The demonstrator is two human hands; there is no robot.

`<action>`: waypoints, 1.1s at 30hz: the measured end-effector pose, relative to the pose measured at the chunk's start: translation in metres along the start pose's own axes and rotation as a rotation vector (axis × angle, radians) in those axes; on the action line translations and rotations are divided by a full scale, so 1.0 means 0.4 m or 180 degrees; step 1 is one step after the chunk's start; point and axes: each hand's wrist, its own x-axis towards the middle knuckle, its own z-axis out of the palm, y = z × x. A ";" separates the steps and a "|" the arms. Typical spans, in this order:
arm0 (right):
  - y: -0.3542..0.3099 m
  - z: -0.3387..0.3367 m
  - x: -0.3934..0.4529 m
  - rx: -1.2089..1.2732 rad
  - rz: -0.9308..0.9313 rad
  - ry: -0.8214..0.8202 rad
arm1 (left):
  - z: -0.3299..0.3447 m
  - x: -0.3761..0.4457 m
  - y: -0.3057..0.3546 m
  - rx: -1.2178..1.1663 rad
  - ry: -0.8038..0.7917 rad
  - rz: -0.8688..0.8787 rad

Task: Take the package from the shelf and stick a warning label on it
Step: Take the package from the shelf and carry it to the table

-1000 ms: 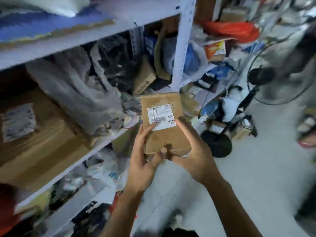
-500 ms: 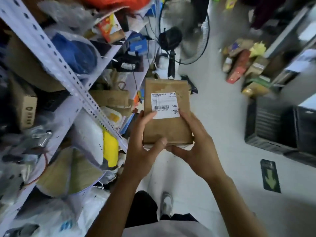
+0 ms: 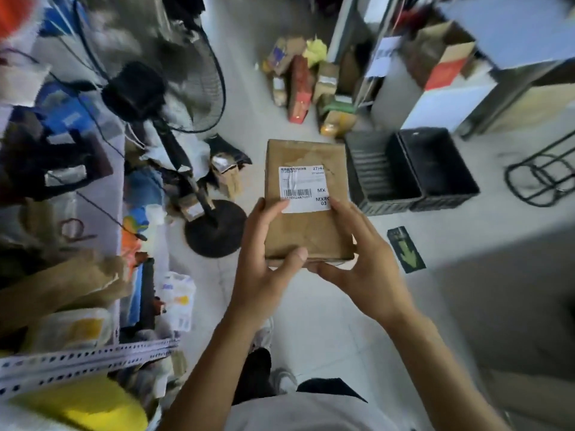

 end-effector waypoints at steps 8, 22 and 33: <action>0.047 -0.157 0.101 0.0132 0.0680 0.0860 | 0.176 0.273 0.011 0.0022 -0.1108 0.0230; 0.396 -0.669 0.084 0.0246 0.1367 0.2347 | 0.894 0.521 -0.030 -0.0211 -0.2780 0.0064; 0.637 -1.008 0.173 0.0043 0.1669 0.2633 | 1.321 0.734 -0.008 0.0355 -0.3532 0.0433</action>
